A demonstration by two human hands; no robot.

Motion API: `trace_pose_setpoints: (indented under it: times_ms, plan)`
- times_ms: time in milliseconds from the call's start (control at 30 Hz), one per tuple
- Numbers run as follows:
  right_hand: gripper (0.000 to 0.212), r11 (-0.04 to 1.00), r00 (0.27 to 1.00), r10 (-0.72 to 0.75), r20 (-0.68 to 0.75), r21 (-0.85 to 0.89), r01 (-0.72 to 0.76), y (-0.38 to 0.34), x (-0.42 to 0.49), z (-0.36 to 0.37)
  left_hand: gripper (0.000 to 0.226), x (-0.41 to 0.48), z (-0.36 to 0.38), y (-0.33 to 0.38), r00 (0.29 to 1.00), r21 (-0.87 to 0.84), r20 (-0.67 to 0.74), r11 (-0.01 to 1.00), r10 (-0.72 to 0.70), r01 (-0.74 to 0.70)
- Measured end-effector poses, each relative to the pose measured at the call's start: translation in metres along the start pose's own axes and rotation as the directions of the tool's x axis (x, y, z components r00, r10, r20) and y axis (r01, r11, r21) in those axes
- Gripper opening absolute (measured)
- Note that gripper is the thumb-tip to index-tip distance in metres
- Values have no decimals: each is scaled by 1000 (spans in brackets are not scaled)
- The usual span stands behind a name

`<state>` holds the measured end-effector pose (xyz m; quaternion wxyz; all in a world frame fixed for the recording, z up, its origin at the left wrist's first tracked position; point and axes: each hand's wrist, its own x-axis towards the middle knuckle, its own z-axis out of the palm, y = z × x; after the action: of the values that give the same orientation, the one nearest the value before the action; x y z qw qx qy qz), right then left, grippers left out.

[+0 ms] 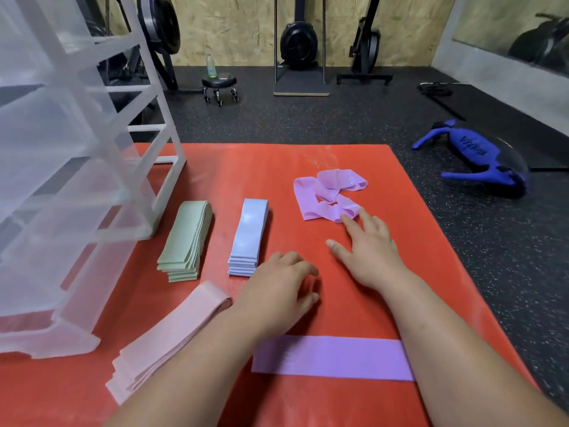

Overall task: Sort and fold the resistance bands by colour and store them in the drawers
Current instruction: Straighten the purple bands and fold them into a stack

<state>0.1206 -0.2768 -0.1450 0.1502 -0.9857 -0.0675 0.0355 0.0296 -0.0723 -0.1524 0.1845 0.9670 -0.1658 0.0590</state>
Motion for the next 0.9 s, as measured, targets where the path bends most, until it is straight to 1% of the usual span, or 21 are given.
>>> trace_pose_setpoints:
  times_ms: [133,233,333,433,500,600,667,700,733,767,833,900]
  plan:
    - [83,999,999,40,34,-33,-39,8,13,3,40,1,1,-4,1000,10,3,1000,23,-23]
    - [75,999,1000,29,9,-34,-28,13,11,1,40,-1,-1,-5,1000,-11,12,1000,23,-23]
    - [59,999,998,-46,-32,-20,45,14,-2,-8,39,0,-4,-4,1000,-23,18,1000,16,-16]
    - [31,983,978,-179,-105,-61,174,11,-27,-21,39,-1,-7,-2,1000,-39,18,999,-5,6]
    - [22,967,964,-248,-91,-91,240,9,-46,-29,39,-2,-9,0,1000,-74,10,997,-29,29]
    - [23,940,940,-340,34,-29,341,14,-66,-36,39,-3,-10,3,998,-110,-2,992,-64,63]
    - [23,931,932,-355,70,119,345,18,-73,-39,38,-4,-10,5,997,-106,-10,992,-77,75]
    - [24,920,936,-348,43,206,333,20,-73,-40,37,-4,-10,7,996,-101,-11,991,-84,83]
    - [27,906,943,-333,-13,273,324,22,-73,-42,38,-5,-10,9,996,-97,-15,991,-89,88]
    - [30,898,948,-307,-78,306,316,24,-70,-42,39,-5,-9,10,995,-94,-17,991,-94,92]
    - [36,918,950,-250,-185,266,293,28,-62,-39,40,-6,-9,13,994,-90,-20,991,-104,102]
    - [44,954,951,-216,-220,162,254,29,-53,-35,41,-6,-8,14,994,-82,-20,991,-110,108]
